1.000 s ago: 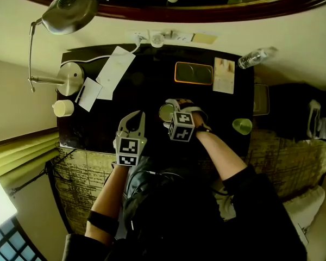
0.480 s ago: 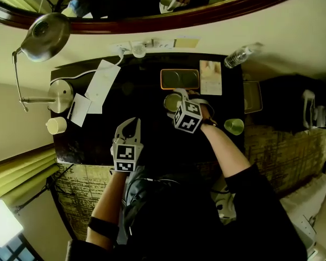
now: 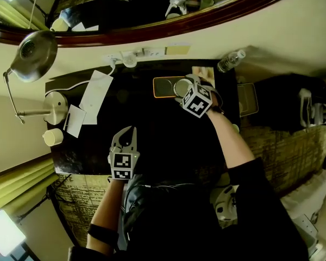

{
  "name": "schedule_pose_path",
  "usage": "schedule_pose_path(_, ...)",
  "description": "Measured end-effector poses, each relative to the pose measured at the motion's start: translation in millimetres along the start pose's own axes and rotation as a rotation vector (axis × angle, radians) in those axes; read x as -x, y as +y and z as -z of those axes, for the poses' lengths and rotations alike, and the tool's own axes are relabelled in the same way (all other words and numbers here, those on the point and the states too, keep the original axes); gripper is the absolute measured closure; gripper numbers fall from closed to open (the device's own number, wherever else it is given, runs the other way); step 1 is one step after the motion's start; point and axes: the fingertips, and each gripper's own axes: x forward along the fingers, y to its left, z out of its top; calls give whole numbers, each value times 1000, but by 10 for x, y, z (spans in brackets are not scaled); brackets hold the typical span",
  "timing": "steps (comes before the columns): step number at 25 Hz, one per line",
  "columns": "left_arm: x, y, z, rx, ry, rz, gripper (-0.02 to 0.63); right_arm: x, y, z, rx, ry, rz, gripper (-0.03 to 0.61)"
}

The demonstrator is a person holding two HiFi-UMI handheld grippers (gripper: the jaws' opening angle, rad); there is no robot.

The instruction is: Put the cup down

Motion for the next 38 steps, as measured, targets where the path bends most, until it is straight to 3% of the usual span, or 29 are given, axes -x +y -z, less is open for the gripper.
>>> schedule_pose_path(8, -31, 31, -6, 8, 10, -9, 614, -146, -226, 170, -71, 27, -14, 170)
schedule_pose_path(24, -41, -34, -5, 18, 18, -11, 614, -177, -275, 147, -152, -30, -3, 141)
schedule_pose_path(34, 97, -90, -127, 2, -8, -17, 614, 274, -213, 120, -185, -99, 68, 140)
schedule_pose_path(38, 172, -168, -278, -12, -38, -11, 614, 637, -66, 33, -180, -163, 89, 179)
